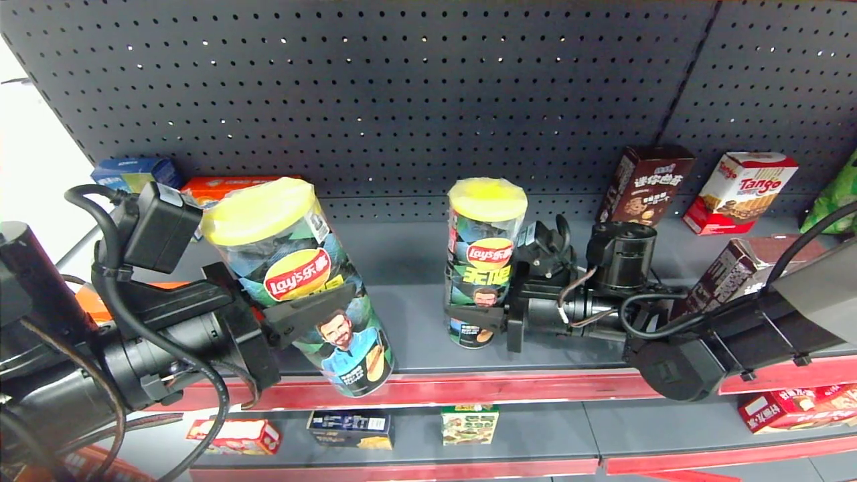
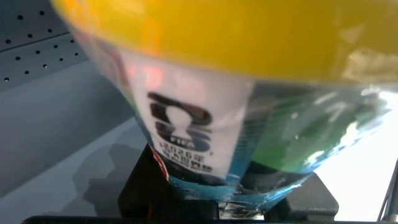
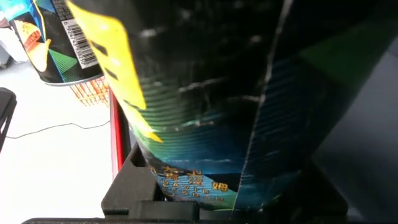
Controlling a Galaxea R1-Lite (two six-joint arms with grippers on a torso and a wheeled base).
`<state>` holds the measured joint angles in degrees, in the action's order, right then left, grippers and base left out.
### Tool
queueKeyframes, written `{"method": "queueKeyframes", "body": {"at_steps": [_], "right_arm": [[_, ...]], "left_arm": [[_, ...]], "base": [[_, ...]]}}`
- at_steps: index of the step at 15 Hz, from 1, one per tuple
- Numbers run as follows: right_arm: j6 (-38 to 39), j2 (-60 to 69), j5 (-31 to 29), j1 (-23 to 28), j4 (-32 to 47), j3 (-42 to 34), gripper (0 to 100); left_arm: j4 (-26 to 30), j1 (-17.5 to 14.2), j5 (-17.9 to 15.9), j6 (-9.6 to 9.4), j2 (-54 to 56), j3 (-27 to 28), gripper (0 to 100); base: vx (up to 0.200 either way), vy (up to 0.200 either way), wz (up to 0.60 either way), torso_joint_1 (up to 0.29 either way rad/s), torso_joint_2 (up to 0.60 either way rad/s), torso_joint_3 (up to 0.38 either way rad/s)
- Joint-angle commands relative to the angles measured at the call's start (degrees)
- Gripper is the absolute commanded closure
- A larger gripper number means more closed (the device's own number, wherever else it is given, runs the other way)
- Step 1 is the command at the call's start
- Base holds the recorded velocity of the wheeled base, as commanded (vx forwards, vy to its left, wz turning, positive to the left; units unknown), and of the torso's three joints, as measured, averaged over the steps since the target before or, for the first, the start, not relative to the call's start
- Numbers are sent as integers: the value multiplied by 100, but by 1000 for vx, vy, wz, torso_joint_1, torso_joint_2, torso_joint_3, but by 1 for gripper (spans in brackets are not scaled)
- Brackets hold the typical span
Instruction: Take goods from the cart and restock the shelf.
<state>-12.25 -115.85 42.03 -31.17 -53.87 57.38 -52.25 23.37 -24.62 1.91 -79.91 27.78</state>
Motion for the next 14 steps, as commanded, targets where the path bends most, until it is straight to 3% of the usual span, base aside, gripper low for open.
{"method": "queueKeyframes", "body": {"at_steps": [1, 2, 14], "right_arm": [[3, -26, -2, -3, 34, -34, 100], [3, -17, -2, -3, 34, -34, 0], [3, 950, -81, 50, 8, -605, 0]], "left_arm": [[4, 1, 2, 2, -7, -10, 100], [4, 1, 2, 2, -7, -10, 100], [-5, 1, 2, -7, 19, -168, 100]], "base": [[0, 0, 0, 0, 0, 0], [0, 0, 0, 0, 0, 0], [0, 0, 0, 0, 0, 0]]}}
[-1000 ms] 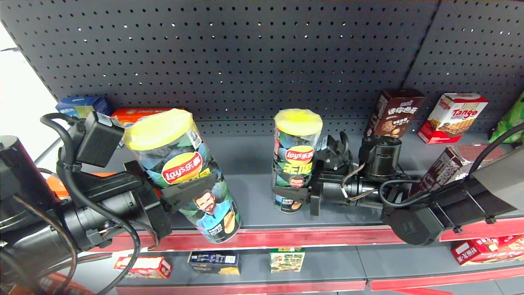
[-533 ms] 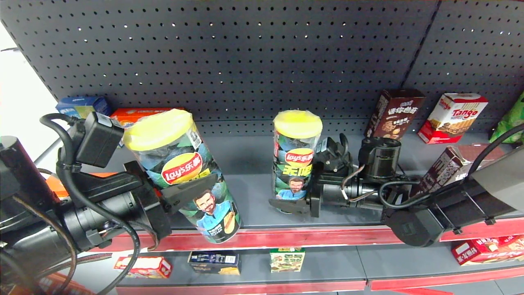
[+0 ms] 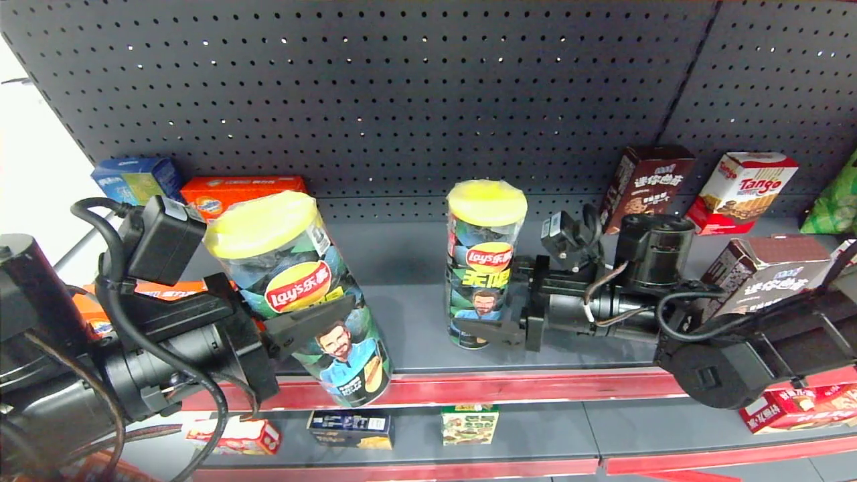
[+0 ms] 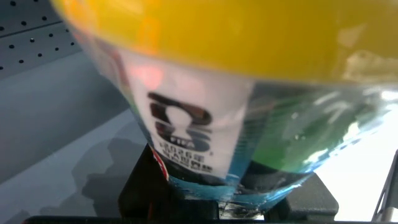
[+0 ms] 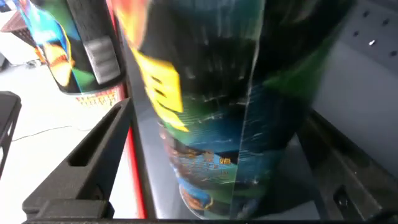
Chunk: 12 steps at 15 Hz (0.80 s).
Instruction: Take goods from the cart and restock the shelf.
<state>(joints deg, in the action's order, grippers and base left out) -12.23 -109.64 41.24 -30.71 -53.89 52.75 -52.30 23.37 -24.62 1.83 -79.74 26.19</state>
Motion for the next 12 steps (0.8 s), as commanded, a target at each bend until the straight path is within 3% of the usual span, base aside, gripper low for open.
{"method": "queueKeyframes", "body": {"at_steps": [1, 6, 8, 12], "right_arm": [[1, 637, -11, 3, 11, -388, 0], [1, 1797, -107, 83, 432, -880, 0], [-8, 2202, -556, 30, 740, -880, 0], [-8, 2606, -890, 39, 828, -1100, 0]], "left_arm": [[0, 1, 2, 2, 2, -8, 100], [0, 10, -7, 2, -7, 36, 100], [0, 10, -7, 2, -7, 18, 100], [0, 10, -7, 2, 11, 9, 100]], "base": [[0, 0, 0, 0, 0, 0], [0, 0, 0, 0, 0, 0], [0, 0, 0, 0, 0, 0], [0, 0, 0, 0, 0, 0]]}}
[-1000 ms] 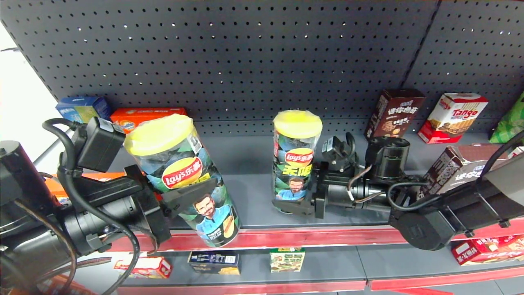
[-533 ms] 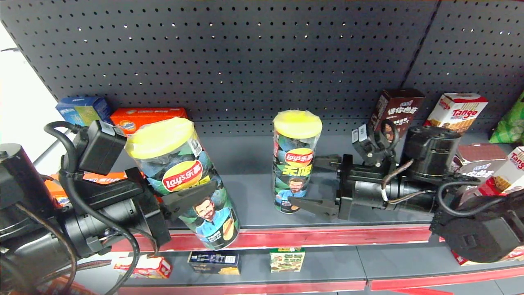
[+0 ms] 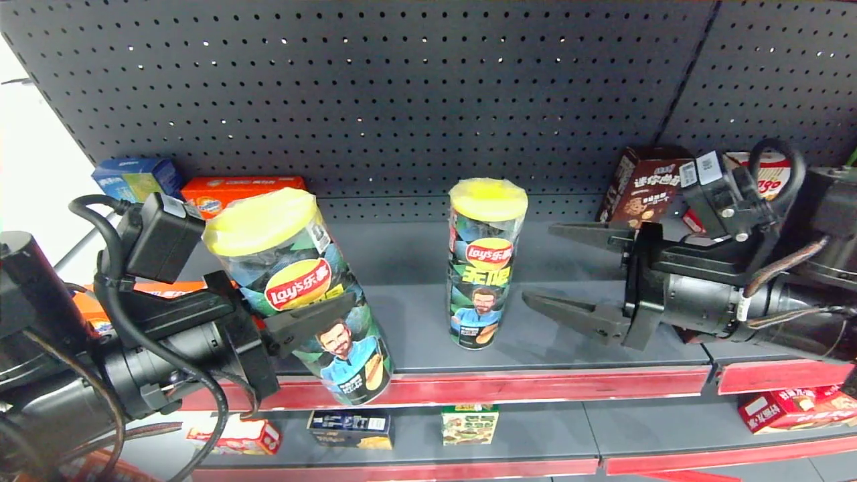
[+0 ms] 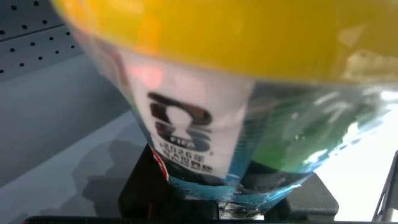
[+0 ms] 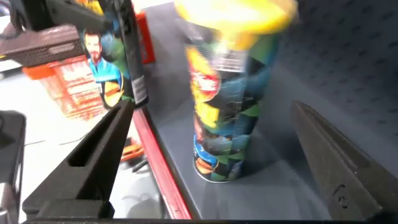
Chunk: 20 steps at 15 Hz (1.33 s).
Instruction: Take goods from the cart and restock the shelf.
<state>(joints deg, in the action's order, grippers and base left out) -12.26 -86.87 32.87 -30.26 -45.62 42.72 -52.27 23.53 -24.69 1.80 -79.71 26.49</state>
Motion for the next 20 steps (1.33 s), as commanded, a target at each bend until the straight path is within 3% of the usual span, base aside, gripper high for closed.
{"method": "queueKeyframes", "body": {"at_steps": [1, 5, 7, 11, 15, 18, 20], "right_arm": [[-4, 452, -123, -7, 0, -176, 0], [22, 1322, -957, 37, 317, -527, 0], [172, 2051, -1924, 169, 721, -1002, 0], [567, 3247, -3612, 459, 782, -2224, 0], [804, 4029, -3656, 1452, 782, -3103, 0], [954, 4873, -3805, 2657, 809, -3858, 0], [1024, 5628, -3840, 2982, 1055, -4272, 0]], "left_arm": [[-2, -6, -1, 4, 26, -30, 100], [-2, -15, 8, 4, 52, 23, 100], [-2, -15, -1, 4, 52, 67, 100], [-2, -15, -1, 4, 26, 128, 100], [-2, -15, -1, 4, -9, 216, 100], [-2, -6, -1, -5, -246, 629, 100], [-2, 20, -1, -13, -290, 638, 100]], "base": [[0, 0, 0, 0, 0, 0], [0, 0, 0, 0, 0, 0], [0, 0, 0, 0, 0, 0], [0, 0, 0, 0, 0, 0], [0, 0, 0, 0, 0, 0], [0, 0, 0, 0, 0, 0], [0, 0, 0, 0, 0, 0]]}}
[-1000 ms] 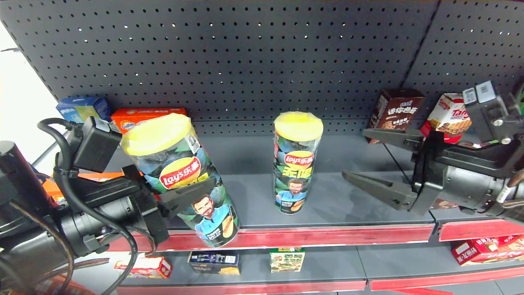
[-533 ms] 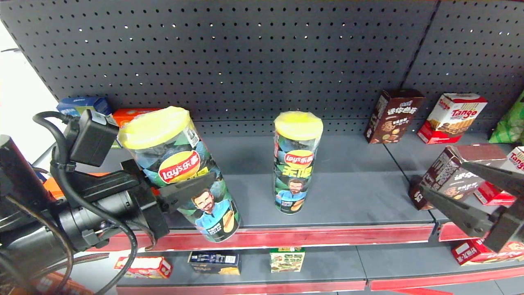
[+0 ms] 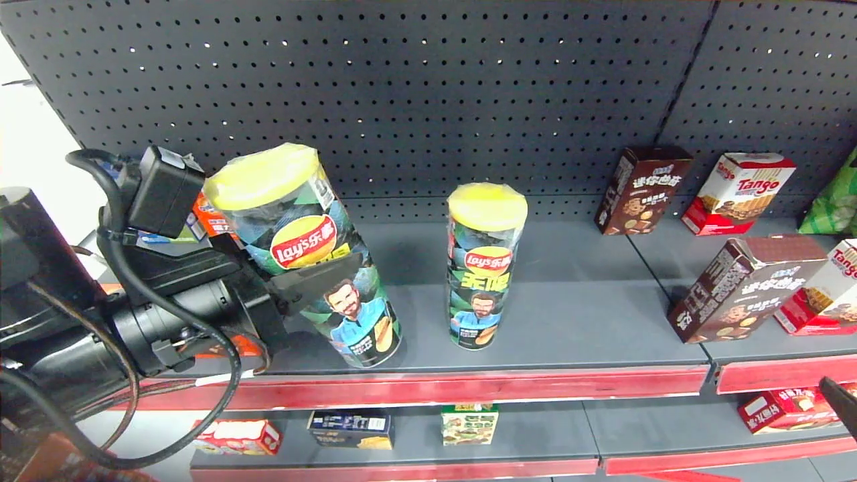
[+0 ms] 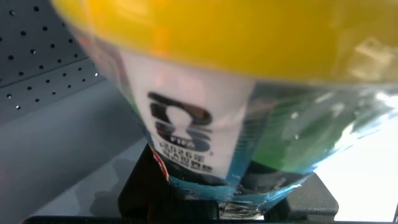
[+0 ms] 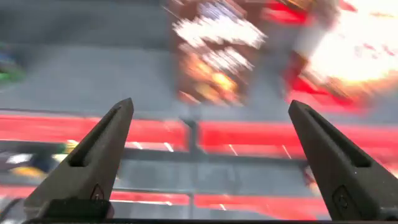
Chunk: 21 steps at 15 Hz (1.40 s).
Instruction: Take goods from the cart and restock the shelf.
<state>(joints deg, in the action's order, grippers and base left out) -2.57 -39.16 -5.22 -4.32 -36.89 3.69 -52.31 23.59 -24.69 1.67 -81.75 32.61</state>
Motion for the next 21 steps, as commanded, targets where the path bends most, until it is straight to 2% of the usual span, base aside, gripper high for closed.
{"method": "queueKeyframes", "body": {"at_steps": [1, 4, 5, 6, 9, 11, 18, 19, 20, 21], "right_arm": [[178, 1305, -6, 432, 806, -325, 0], [213, 2852, -50, 458, 2634, -361, 0], [187, 3713, -120, 484, 3531, -299, 0], [248, 3916, -217, 440, 3917, -158, 0], [222, 3916, -137, 432, 3821, -176, 0], [161, 3916, 601, 423, 3698, -369, 0], [187, 3916, 627, 432, 3698, -369, 0], [187, 3916, 627, 432, 3698, -369, 0], [187, 3916, 627, 432, 3698, -369, 0], [187, 3916, 627, 432, 3698, -369, 0]], "left_arm": [[1, 23, -1, -9, -87, 0, 100], [1, 32, -1, -18, -95, 17, 100], [10, 32, -1, -9, -87, 0, 100], [1, 32, 8, -18, -78, -35, 100], [1, 32, -1, -18, -87, -35, 100], [1, 41, -1, -26, -87, -44, 100], [19, 84, -1, -26, -69, 52, 100], [28, 111, 8, -88, -69, 26, 100], [81, 120, -10, -378, -60, -9, 100], [116, 93, -124, -431, -60, 44, 100]], "base": [[0, 0, 0, 0, 0, 0], [0, 0, 0, 0, 0, 0], [0, 0, 0, 0, 0, 0], [0, 0, 0, 0, 0, 0], [0, 0, 0, 0, 0, 0], [0, 0, 0, 0, 0, 0], [0, 0, 0, 0, 0, 0], [0, 0, 0, 0, 0, 0], [0, 0, 0, 0, 0, 0], [0, 0, 0, 0, 0, 0]]}}
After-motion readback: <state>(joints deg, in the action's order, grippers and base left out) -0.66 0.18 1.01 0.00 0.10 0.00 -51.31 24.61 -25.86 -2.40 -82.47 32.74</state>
